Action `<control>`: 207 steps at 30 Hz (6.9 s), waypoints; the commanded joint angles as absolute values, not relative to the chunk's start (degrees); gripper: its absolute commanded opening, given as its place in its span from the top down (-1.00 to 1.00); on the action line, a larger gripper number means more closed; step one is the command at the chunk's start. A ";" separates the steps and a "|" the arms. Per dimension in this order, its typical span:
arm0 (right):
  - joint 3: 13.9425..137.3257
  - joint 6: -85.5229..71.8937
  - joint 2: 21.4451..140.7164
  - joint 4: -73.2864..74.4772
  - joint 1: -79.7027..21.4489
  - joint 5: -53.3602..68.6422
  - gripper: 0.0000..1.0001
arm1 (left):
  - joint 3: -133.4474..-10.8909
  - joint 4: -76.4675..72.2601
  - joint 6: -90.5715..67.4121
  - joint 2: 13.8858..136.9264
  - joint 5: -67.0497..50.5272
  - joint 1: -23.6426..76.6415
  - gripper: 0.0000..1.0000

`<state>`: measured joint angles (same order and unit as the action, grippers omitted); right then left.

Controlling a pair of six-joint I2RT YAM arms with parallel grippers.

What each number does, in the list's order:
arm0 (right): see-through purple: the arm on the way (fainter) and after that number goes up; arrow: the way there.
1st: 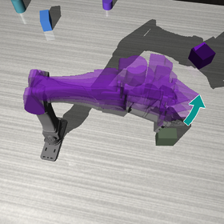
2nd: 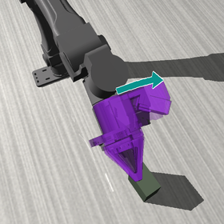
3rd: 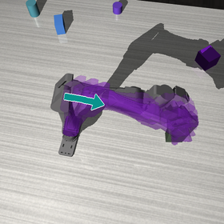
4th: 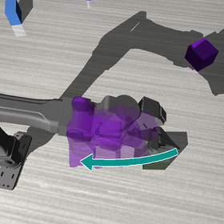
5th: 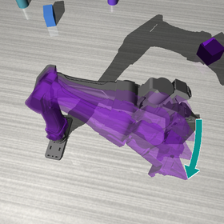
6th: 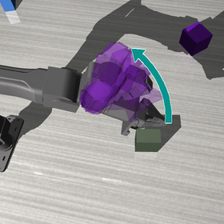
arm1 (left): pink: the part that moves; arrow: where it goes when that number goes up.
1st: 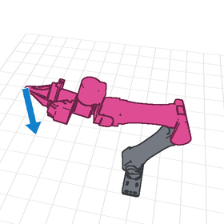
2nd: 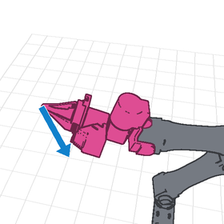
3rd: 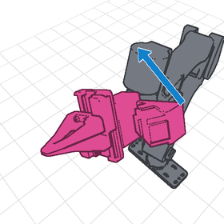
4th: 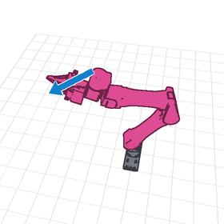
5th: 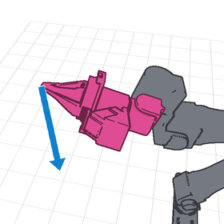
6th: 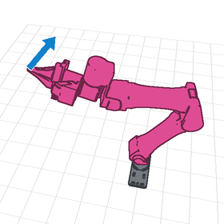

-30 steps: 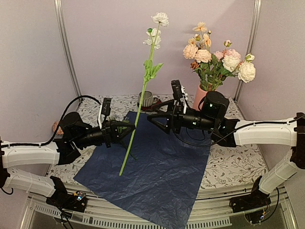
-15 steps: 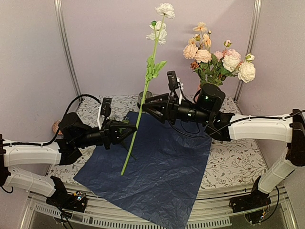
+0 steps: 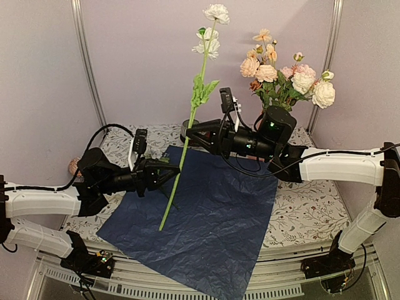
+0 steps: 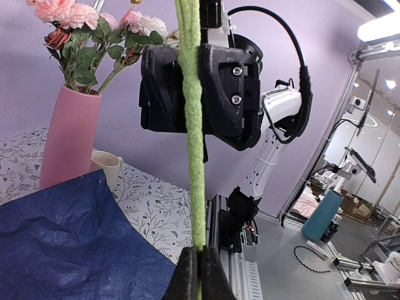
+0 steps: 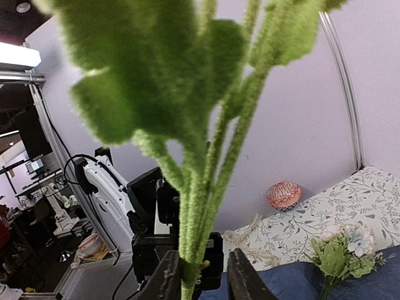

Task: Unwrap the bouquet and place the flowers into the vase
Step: Pass from the left arm to the right, then place the fake flower on the flattened wrapping paper, then pick up the fake flower from the flattened wrapping paper.

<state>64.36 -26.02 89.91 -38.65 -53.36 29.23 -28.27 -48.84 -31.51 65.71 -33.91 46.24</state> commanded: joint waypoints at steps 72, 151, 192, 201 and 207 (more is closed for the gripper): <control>74.43 10.77 74.19 -16.14 -38.03 -24.37 0.95 | -27.29 -43.14 -26.64 62.17 -25.64 46.88 -0.87; 41.48 -8.44 99.40 -43.84 -41.84 11.02 -0.70 | -33.81 -4.86 -38.76 65.48 7.59 38.64 -0.95; 44.74 -1.42 100.68 -38.76 -47.78 3.58 -0.72 | -46.72 5.40 -59.39 92.94 11.98 37.34 -0.27; 45.04 -1.10 100.90 -38.43 -48.00 3.16 -0.72 | -48.73 4.87 -60.00 97.20 11.14 37.35 -0.15; 45.12 -0.88 100.99 -38.33 -48.16 2.99 -0.72 | -49.71 6.08 -61.16 99.09 12.03 37.35 0.04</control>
